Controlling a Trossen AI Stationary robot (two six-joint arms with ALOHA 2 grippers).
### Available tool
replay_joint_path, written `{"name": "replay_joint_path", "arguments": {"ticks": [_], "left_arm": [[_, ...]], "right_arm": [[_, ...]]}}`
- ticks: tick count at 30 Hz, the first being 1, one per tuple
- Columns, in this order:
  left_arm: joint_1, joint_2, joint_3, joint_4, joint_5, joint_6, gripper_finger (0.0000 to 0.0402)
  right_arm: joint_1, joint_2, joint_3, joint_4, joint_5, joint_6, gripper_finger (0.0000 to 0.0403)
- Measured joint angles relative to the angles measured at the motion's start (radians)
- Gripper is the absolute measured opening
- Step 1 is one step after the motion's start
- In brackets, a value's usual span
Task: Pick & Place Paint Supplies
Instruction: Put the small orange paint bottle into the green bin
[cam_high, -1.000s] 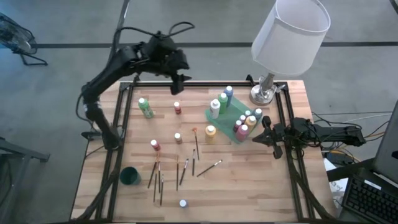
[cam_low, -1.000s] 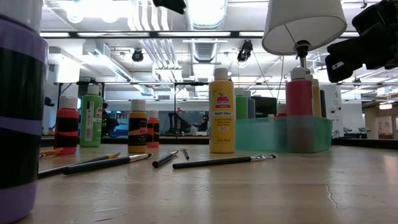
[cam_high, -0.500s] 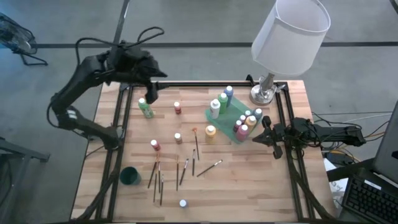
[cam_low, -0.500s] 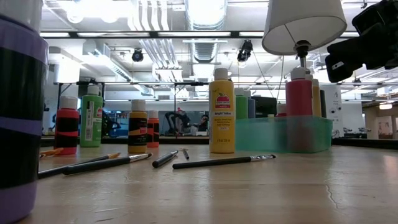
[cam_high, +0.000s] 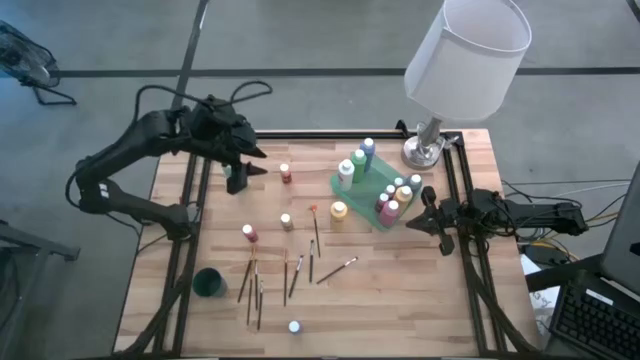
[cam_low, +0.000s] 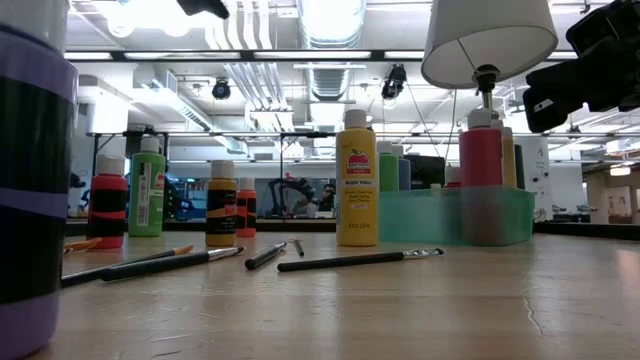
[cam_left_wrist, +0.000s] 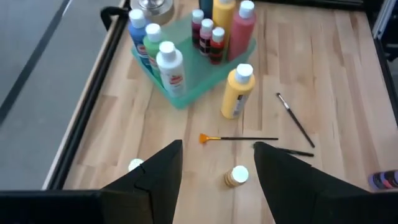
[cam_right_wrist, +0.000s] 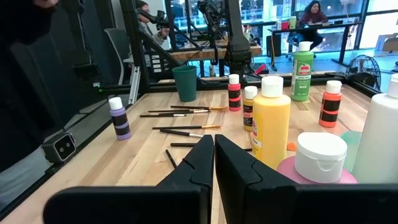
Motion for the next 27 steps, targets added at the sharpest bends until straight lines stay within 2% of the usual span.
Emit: {"name": "replay_joint_path", "arguments": {"ticks": [10,13,16,21,27], "left_arm": [[-0.050,0.002,-0.151,0.175,-0.001,0.011,0.0204],[-0.049,0.006,-0.166,0.198,-0.074,-0.022,0.0204],[-0.047,0.027,-0.185,0.185,-0.154,-0.026,0.0204],[-0.027,0.098,-0.191,0.171,-0.159,-0.029,0.0204],[0.050,0.219,-0.173,0.119,-0.159,-0.029,0.0204]], "right_arm": [[0.000,0.000,0.000,0.000,0.000,0.000,0.0013],[0.000,0.000,0.000,0.000,0.000,0.000,0.0013],[0.000,0.000,0.000,0.000,0.000,0.000,0.0013],[0.000,0.000,0.000,0.000,0.000,0.000,0.0013],[0.000,0.000,0.000,0.000,0.000,0.000,0.0013]]}}
